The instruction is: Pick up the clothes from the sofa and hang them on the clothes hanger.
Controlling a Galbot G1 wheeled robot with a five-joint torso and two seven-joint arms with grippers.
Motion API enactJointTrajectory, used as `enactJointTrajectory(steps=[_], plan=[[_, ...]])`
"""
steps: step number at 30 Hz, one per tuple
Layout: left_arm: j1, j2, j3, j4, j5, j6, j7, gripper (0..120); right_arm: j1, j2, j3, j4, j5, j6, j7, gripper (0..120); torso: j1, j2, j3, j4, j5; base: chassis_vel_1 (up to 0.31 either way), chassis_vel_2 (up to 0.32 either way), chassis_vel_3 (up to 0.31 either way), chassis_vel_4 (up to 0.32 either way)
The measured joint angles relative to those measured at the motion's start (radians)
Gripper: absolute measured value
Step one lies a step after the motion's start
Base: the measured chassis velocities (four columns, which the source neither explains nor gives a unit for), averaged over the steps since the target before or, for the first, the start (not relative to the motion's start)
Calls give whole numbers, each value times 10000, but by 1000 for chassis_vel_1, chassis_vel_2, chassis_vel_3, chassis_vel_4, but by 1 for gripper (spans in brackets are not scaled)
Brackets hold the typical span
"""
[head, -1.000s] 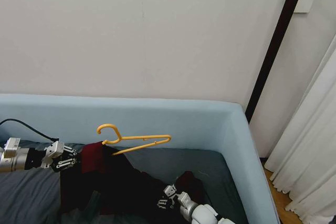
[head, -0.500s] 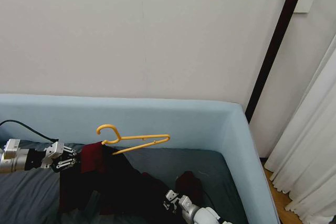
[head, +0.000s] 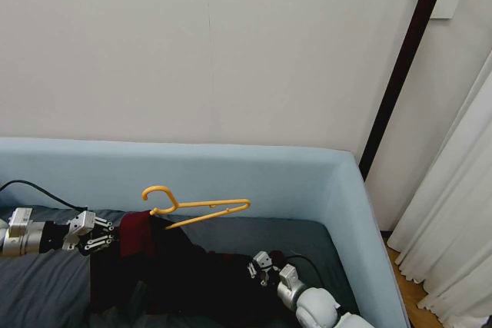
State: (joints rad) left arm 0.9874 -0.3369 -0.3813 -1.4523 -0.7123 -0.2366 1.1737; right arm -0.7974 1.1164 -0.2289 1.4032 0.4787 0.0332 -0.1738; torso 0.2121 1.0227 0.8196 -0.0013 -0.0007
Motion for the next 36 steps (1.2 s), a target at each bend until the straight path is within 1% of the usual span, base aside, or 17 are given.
enactJointTrajectory(steps=[3, 4, 8, 9, 12, 14, 18, 24, 31, 35, 36], plan=[[20, -2, -34, 22, -35, -23, 171, 1, 15, -50, 563, 370, 1091, 409, -174, 0, 0, 0, 0, 0, 2, 0, 0, 0, 0], [20, -2, -34, 22, -35, -23, 171, 1, 15, -50, 563, 370, 1091, 409, -174, 0, 0, 0, 0, 0, 2, 0, 0, 0, 0], [10, -71, -60, 144, 87, -76, 310, 1, 197, -195, 1286, 992, 2591, 556, -145, 0, 0, 0, 0, 2, 0, 0, 0, 0, 0], [10, -71, -60, 144, 87, -76, 310, 1, 197, -195, 1286, 992, 2591, 556, -145, 0, 0, 0, 0, 2, 0, 0, 0, 0, 0], [-51, -125, -61, 279, 256, -146, 310, 1, 194, -414, 1812, 1532, 3363, 770, -308, 0, 0, 0, 0, 1, -1, 0, 0, 0, 0], [-76, -139, -59, 319, 312, -159, 306, 1, 158, -470, 1941, 1692, 3550, 829, -393, 0, 0, 0, 0, 0, -1, 0, 0, 0, 0], [-294, -235, 62, 477, 752, -184, 163, 1, -26, -639, 2268, 2377, 4300, 1175, -884, 0, 0, 0, 0, 0, -1, 0, 0, 0, 0], [-468, -297, 170, 628, 868, -196, -56, 1, -244, -743, 2328, 2948, 4666, 1482, -1438, 0, 0, 0, 0, 0, -1, 0, 0, 0, 0], [-363, -357, 123, 597, 1059, -215, -58, 1, -308, -728, 2247, 3335, 4876, 1766, -2082, 0, 0, 0, -1, 1, -1, 0, 0, 0, 0], [-222, -366, 35, 450, 1096, -218, -42, 1, -355, -714, 2175, 3372, 4568, 1771, -2276, 0, 0, 0, 0, 1, -1, 0, 0, 0, 0], [-193, -366, 12, 411, 1096, -218, -42, 1, -412, -718, 2155, 3295, 4257, 1747, -2209, 0, 0, 0, -1, 2, -2, 0, 0, 0, 0]])
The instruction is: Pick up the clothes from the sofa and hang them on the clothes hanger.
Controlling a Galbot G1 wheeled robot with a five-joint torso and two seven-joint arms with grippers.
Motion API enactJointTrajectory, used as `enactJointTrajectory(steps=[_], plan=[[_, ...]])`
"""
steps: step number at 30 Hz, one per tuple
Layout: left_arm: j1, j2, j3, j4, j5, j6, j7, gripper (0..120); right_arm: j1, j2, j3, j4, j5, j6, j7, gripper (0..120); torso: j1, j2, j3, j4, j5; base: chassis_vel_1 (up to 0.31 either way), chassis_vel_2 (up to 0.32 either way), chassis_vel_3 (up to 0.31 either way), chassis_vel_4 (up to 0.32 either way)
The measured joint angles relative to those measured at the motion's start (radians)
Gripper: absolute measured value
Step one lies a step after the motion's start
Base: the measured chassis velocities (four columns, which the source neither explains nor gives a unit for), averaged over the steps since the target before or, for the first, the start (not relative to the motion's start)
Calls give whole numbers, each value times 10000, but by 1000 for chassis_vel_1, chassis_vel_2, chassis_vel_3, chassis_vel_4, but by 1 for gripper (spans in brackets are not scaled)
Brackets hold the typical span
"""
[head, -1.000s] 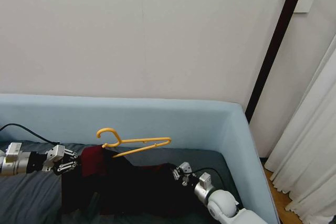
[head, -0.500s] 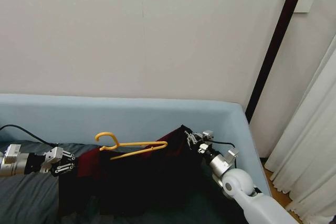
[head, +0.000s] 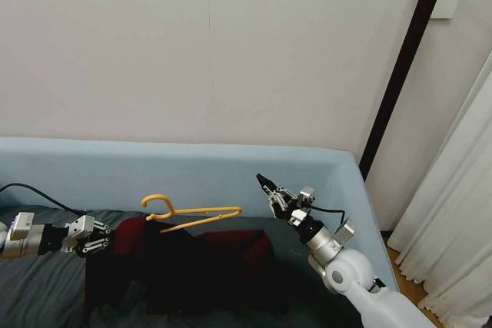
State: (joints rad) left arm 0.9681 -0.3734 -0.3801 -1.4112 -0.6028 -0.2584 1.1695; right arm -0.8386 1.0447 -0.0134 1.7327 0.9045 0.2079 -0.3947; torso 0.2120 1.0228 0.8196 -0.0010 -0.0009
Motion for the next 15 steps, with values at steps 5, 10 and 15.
enactJointTrajectory(steps=[5, 10, 15], plan=[[47, 30, -29, -70, 7, -8, -1, 1, -461, -130, -339, -523, -2287, -865, 1904, 0, 0, 0, 0, -1, 2, 0, 0, 0, 0], [44, 41, -30, -105, 34, -10, -8, 1, -1078, -156, -1004, -1149, -3115, -2662, 3148, 7, 0, 0, 0, -4, 2, 0, 0, 0, 0], [26, 95, -59, -184, 35, 18, -18, 1, -963, 198, -1476, -2248, -2660, -3454, 1512, 29, 0, 0, 0, -2, 1, 0, 0, 0, 0]])
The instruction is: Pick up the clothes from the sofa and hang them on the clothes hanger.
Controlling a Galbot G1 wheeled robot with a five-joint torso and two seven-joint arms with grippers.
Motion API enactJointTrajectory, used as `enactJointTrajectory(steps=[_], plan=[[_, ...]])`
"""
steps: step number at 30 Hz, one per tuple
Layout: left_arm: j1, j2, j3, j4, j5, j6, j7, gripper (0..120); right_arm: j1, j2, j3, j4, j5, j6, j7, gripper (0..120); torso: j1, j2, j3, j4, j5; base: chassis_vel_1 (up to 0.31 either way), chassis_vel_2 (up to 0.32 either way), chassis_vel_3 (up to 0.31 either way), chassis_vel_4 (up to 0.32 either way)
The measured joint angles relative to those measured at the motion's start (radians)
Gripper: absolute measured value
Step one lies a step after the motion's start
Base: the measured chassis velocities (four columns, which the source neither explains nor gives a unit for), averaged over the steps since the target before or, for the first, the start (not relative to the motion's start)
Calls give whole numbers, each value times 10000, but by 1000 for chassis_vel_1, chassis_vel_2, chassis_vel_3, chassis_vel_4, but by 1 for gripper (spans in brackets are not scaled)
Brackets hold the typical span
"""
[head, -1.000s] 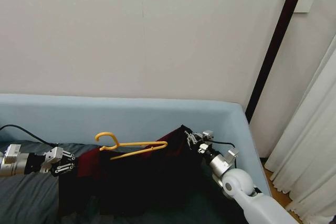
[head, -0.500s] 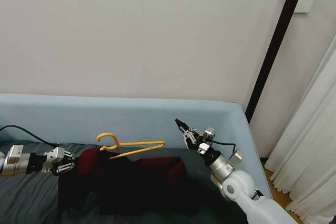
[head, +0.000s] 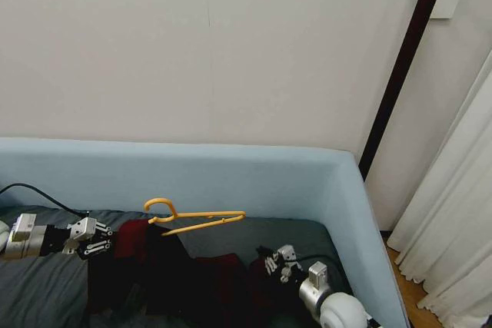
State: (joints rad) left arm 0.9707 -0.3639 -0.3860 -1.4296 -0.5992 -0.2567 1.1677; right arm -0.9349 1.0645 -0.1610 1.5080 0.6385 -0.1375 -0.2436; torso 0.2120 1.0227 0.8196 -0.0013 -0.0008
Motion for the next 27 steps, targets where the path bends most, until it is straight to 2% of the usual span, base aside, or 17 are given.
enactJointTrajectory(steps=[1, 4, 5, 8, 9, 11, 18, 19, 21, 23, 25, 27], plan=[[0, 0, 0, 0, 0, 0, 0, 1, 0, 0, 0, 0, 0, 0, 0, 29, 0, 0, 0, 0, 0, 0, 0, 0, 0], [134, 68, -131, -115, -8, 12, -21, 1, 508, 360, -520, -1031, -561, 179, -728, 42, 0, 0, 1, 1, -1, 0, 0, 0, 0], [134, 68, -131, -115, -8, 12, -21, 1, 508, 360, -520, -1031, -561, 179, -728, 42, 0, 0, 1, 1, -1, 0, 0, 0, 0], [268, 152, -234, -284, -31, 12, -28, 1, 1040, 912, -1040, -2049, -1279, 307, -782, 58, 0, 0, 1, 2, -1, 0, 0, 0, 0], [268, 152, -234, -284, -31, 12, -28, 1, 1040, 912, -1040, -2049, -1279, 307, -782, 58, 0, 0, 1, 2, -1, 0, 0, 0, 0], [305, 198, -264, -385, -58, 12, -36, 1, 1305, 1285, -1198, -2682, -1935, 455, -545, 69, 0, 1, 0, 2, -2, 0, 0, 0, 0], [314, 215, -273, -417, -68, 13, -43, 1, 1388, 1417, -1237, -2930, -2201, 482, -395, 75, 0, 0, 1, 2, 1, 0, 0, 0, 0], [319, 226, -277, -429, -73, 12, -48, 1, 1430, 1481, -1249, -3058, -2340, 491, -318, 91, 0, 0, 1, 1, 0, 0, 0, 0, 0], [326, 261, -288, -458, -87, 14, -56, 1, 1521, 1635, -1255, -3362, -2581, 491, -204, 82, 0, 0, 1, 0, 0, 0, 0, 0, 0], [326, 269, -290, -458, -91, 14, -58, 1, 1534, 1666, -1254, -3421, -2594, 488, -200, 79, 0, 0, 1, 0, 0, 0, 0, 0, 0], [318, 277, -290, -396, -95, 14, -62, 1, 1551, 1766, -1271, -3506, -2472, 459, -245, 68, 0, 0, 0, -1, -1, 0, 0, 0, 0], [307, 273, -287, -360, -94, 15, -66, 1, 1557, 1864, -1296, -3547, -2445, 456, -308, 65, 0, 0, 0, -1, -1, 0, 0, 0, 0]])
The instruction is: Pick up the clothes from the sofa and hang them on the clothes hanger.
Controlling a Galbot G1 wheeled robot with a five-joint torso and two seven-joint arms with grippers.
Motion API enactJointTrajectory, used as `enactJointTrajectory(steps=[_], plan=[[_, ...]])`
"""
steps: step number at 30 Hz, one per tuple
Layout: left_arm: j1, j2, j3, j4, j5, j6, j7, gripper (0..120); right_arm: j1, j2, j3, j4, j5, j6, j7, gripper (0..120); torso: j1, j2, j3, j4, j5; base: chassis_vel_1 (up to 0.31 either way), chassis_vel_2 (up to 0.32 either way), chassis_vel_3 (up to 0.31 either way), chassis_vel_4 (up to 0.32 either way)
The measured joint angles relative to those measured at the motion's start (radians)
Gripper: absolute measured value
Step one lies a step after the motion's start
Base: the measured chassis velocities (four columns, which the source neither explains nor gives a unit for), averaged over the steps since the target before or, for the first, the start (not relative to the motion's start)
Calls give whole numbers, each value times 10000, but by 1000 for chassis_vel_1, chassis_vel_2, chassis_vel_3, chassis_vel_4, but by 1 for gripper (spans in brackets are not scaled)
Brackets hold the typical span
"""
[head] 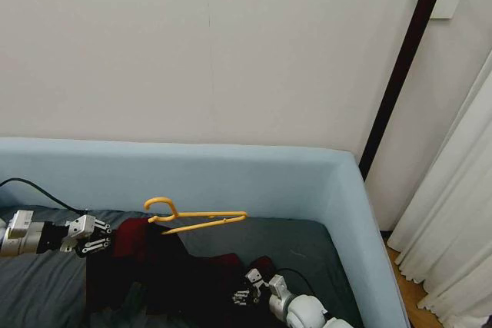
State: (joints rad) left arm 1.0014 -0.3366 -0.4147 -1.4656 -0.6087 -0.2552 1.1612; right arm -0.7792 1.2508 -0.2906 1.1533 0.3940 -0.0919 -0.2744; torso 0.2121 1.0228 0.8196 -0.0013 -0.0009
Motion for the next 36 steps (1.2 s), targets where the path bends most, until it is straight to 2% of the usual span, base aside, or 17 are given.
enactJointTrajectory(steps=[3, 4, 5, 7, 10, 12, 13, 17, 30, 36], plan=[[-66, -50, 94, 110, 9, 0, -99, 1, 28, 446, -53, -369, -334, -25, -22, 50, 0, 0, 0, 2, 0, 0, 0, 0, 0], [-66, -50, 94, 110, 9, 0, -99, 1, 28, 446, -53, -369, -334, -25, -22, 50, 0, 0, 0, 2, 0, 0, 0, 0, 0], [-84, -54, 115, 157, 13, 0, -114, 1, 49, 503, -70, -454, -495, -72, 40, 45, 0, 0, 0, 2, 0, 0, 0, 0, 0], [-92, -75, 125, 226, 21, -2, -116, 1, 66, 512, -95, -490, -640, -148, 153, 36, 0, 0, 0, 1, 0, 0, 0, 0, 0], [-92, -93, 128, 260, 27, -10, -116, 1, 71, 508, -106, -502, -763, -168, 219, 30, 0, 0, 0, 1, 0, 0, 0, 0, 0], [-93, -150, 139, 292, 40, -26, -116, 1, 71, 484, -108, -520, -985, -179, 291, 17, 0, 0, 0, 1, -1, 0, 0, 0, 0], [-93, -150, 139, 292, 40, -26, -116, 1, 71, 484, -108, -520, -985, -179, 291, 17, 0, 0, 0, 1, -1, 0, 0, 0, 0], [-97, -168, 163, 294, 47, -36, -120, 1, 16, 462, -86, -501, -1015, -168, 278, 0, 0, 0, 0, 1, 1, 0, 0, 0, 0], [-108, -139, 175, 352, 48, -66, -126, 1, -113, 275, 48, 36, -639, 44, 67, 0, 0, 0, 0, 1, 2, 0, 0, 0, 0], [-108, -145, 159, 439, 38, -144, -69, 1, -202, 46, 335, 781, 276, -64, -199, 0, 0, 0, 0, 2, 3, 0, 0, 0, 0]])
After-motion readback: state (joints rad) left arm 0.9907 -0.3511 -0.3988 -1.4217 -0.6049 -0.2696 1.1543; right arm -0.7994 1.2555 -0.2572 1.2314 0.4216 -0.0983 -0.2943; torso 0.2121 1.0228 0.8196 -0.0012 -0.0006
